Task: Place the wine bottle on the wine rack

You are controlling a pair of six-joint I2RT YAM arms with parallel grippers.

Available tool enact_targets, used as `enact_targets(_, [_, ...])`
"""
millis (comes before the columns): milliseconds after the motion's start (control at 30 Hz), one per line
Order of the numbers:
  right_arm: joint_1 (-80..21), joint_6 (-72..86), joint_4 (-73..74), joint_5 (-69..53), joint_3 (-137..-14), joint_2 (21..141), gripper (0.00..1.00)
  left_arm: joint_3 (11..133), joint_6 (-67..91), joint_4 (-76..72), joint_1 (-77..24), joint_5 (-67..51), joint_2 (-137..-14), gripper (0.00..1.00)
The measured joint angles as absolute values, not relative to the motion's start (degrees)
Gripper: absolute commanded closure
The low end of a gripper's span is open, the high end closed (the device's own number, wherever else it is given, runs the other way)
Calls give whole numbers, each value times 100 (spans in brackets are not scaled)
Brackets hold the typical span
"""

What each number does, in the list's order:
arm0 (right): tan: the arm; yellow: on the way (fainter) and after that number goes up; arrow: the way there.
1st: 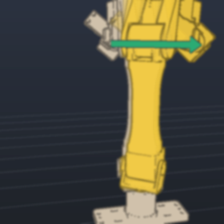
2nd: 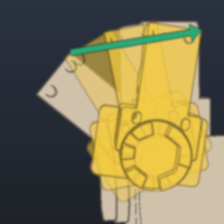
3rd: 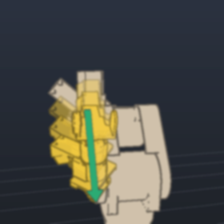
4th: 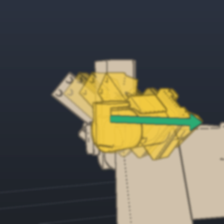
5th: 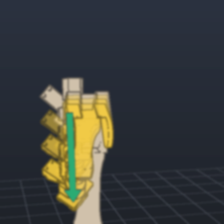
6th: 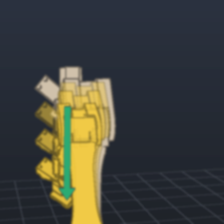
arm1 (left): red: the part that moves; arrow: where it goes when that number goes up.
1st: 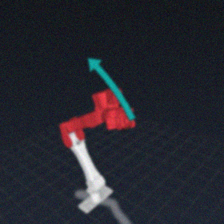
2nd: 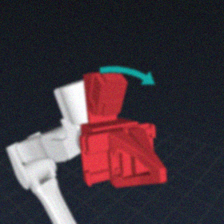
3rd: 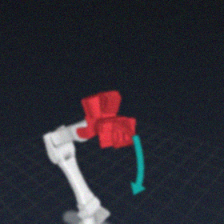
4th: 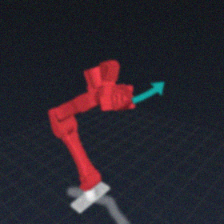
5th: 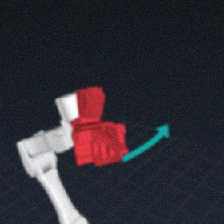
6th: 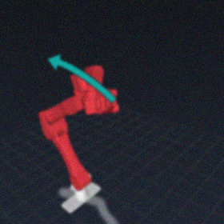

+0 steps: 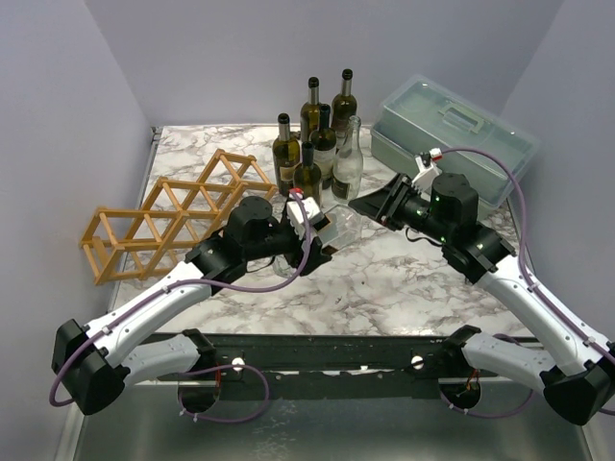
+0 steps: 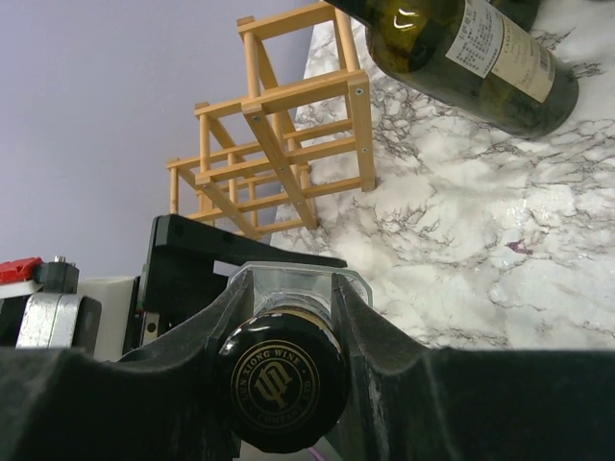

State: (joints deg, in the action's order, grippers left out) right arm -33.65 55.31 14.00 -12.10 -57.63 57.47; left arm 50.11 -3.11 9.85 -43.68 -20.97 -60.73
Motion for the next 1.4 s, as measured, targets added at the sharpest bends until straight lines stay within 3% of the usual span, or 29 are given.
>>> enact_targets(100, [-3352,5572,1389,-1253,-5763,5745,100,5009,-436,1002,-4390,-2132,-5986,39])
enact_targets(233, [-3352,5592,1367,-1361,-5763,5680,99,4971,-655,1011,-4423,-2250,-5861,83])
enact_targets(300, [-3352,5555,1354,-1393,-5749,5631,99,4971,-722,1009,-4438,-2272,-5813,99])
enact_targets(400, [-3334,5472,1299,-1476,-5693,5594,85,4974,-792,1015,-4438,-2268,-5802,100])
enact_targets(667, [-3330,4355,1619,-2176,-5690,5577,23,4888,-1269,1319,-4412,-2130,-5802,100])
enact_targets(800, [-3336,3382,2174,-2550,-5704,5570,3,4772,-1404,1599,-4338,-1839,-5808,100])
enact_targets(1400, [-3354,47,3634,-2338,-6191,5275,0,4711,-1437,1942,-4324,-1953,-5874,100])
